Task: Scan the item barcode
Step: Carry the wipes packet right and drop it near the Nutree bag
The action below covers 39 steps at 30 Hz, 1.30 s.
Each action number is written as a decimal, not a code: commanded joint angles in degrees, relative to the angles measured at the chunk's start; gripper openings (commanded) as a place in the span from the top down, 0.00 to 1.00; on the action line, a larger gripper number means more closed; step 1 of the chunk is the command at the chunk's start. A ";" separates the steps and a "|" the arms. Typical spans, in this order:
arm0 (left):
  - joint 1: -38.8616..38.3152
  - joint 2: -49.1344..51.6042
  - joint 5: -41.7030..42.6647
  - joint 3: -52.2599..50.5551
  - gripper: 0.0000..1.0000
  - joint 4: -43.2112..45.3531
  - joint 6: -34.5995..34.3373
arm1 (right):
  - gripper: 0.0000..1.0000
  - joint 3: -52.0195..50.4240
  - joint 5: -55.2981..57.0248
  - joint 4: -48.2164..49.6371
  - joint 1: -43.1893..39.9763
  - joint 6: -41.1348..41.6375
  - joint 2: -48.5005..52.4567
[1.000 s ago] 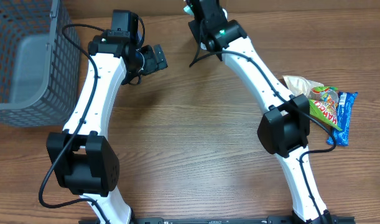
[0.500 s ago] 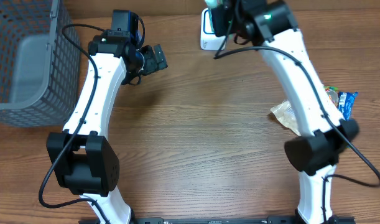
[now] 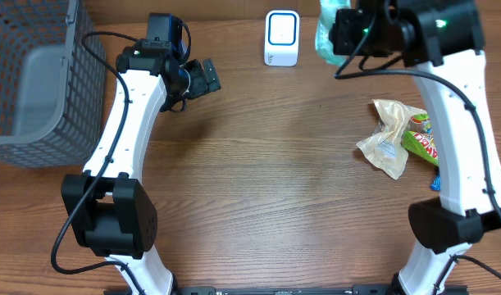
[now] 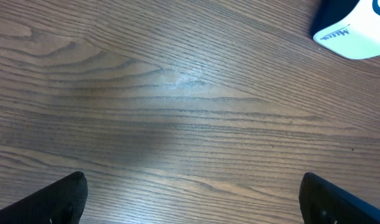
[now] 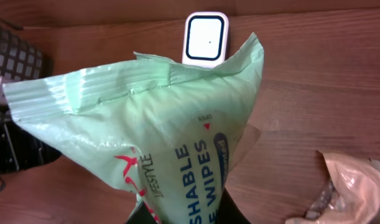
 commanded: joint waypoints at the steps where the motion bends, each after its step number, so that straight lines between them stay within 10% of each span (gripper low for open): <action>1: -0.39 -0.22 -0.37 0.81 0.00 0.04 0.72 | 0.96 0.55 0.68 -1.53 -0.02 -1.03 -4.79; 39: -0.39 -0.22 -0.37 0.83 0.00 0.04 0.72 | 0.96 -4.24 5.49 -11.50 -5.20 -2.54 -5.75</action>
